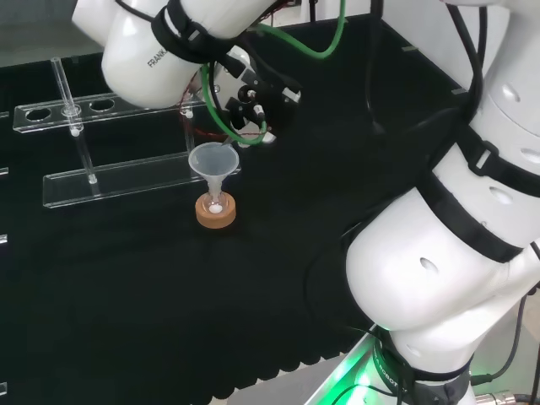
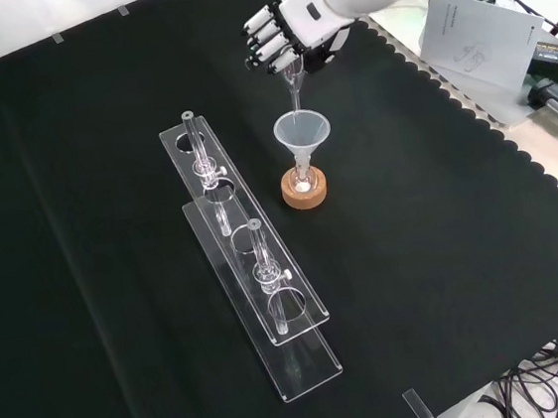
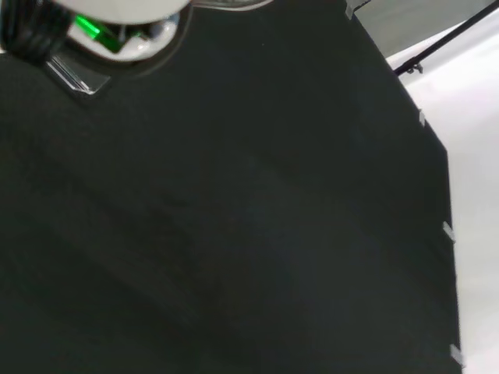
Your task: Pour all the NaCl from the weighing funnel into the round-bottom flask.
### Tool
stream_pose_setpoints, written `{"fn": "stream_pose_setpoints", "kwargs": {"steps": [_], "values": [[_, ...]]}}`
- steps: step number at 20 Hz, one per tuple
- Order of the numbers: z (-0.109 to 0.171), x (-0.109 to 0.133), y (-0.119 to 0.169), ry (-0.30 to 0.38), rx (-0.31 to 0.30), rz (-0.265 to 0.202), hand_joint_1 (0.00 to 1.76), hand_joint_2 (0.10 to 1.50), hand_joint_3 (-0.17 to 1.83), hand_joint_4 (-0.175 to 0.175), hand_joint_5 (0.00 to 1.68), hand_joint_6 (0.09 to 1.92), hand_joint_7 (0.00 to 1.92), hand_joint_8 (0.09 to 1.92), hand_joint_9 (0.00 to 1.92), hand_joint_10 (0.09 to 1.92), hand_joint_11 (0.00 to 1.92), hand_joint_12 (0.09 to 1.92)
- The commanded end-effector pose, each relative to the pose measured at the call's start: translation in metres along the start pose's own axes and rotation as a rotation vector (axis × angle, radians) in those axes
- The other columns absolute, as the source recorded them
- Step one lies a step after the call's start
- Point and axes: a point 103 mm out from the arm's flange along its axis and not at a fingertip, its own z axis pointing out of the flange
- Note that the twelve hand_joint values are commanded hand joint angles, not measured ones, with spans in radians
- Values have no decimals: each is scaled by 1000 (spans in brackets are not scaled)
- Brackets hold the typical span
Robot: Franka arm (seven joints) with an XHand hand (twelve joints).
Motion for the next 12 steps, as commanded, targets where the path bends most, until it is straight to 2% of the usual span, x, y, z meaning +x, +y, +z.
{"fn": "stream_pose_setpoints", "kwargs": {"steps": [1, 12], "values": [[10, -7, -1, 120, -11, 12, 1120, 633, 683, 175, 1290, 656, 578, 635, 986, 294, 782, 1051], [30, -22, -1, 378, -56, 38, 1119, 634, 682, 175, 1289, 657, 577, 633, 989, 294, 789, 1052]]}}
